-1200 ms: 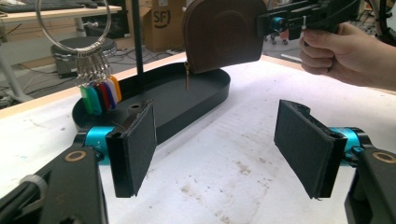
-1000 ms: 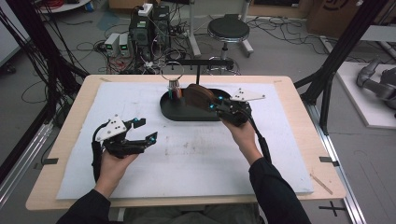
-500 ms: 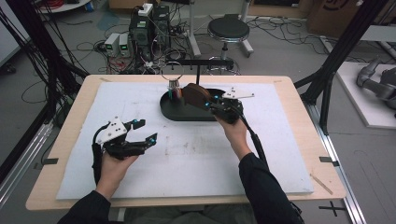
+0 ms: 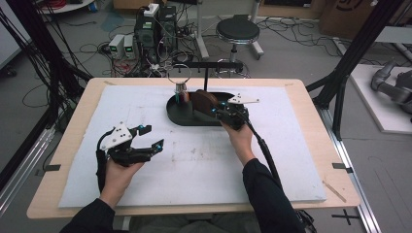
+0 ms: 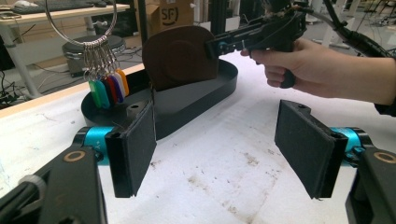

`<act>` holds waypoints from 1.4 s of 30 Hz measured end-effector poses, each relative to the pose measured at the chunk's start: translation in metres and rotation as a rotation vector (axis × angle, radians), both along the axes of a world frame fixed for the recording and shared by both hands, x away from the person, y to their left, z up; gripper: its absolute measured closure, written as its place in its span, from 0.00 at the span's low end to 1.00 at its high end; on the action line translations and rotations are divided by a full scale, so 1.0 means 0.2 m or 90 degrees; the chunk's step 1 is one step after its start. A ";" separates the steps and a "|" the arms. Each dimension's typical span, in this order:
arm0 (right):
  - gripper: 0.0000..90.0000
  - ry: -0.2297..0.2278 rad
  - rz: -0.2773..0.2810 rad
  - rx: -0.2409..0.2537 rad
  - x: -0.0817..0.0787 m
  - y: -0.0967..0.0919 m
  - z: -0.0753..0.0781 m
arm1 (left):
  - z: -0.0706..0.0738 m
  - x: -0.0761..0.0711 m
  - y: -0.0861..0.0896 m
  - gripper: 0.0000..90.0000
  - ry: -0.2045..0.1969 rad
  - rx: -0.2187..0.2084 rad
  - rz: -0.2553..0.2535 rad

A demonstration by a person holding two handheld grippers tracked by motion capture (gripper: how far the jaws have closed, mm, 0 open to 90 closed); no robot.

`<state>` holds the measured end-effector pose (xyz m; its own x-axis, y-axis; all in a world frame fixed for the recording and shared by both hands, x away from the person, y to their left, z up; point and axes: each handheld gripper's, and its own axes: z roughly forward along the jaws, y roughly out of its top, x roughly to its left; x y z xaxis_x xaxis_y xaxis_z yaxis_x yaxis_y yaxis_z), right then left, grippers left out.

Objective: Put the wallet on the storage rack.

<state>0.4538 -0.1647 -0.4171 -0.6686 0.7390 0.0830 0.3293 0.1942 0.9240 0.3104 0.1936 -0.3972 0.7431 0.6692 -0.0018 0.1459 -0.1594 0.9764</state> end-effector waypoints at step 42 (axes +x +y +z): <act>0.47 0.065 -0.135 -0.102 0.06 -0.07 -0.10 | -0.03 0.01 -0.03 0.32 0.011 0.010 -0.015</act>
